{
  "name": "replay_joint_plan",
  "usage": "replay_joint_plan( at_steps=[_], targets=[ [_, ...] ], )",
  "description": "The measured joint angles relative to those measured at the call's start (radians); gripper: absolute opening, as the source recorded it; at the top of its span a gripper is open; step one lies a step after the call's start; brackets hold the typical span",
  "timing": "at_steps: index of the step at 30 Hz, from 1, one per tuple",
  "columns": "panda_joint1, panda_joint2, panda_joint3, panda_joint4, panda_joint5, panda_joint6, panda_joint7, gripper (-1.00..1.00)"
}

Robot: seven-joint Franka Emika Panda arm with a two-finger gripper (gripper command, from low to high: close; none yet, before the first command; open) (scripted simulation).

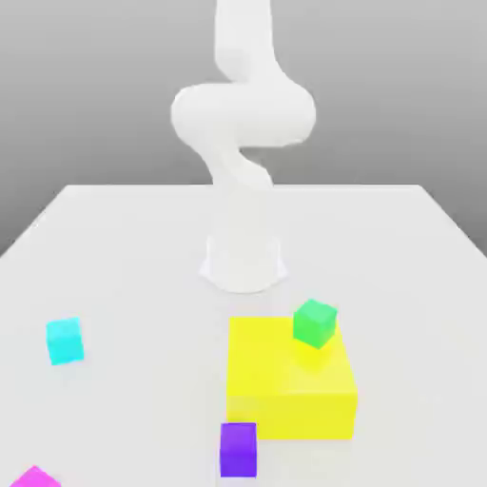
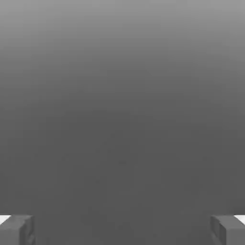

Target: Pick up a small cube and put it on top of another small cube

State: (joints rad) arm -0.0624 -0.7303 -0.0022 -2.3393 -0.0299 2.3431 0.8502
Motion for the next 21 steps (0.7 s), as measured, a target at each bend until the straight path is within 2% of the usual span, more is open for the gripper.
replay_joint_plan(
  at_steps=[13,21],
  targets=[
    [-0.3,0.365,-0.085,-0.204,-0.124,0.222,0.238,0.0],
    [-0.432,0.583,-0.198,-0.329,-0.121,0.361,0.325,0.0]
  ],
)
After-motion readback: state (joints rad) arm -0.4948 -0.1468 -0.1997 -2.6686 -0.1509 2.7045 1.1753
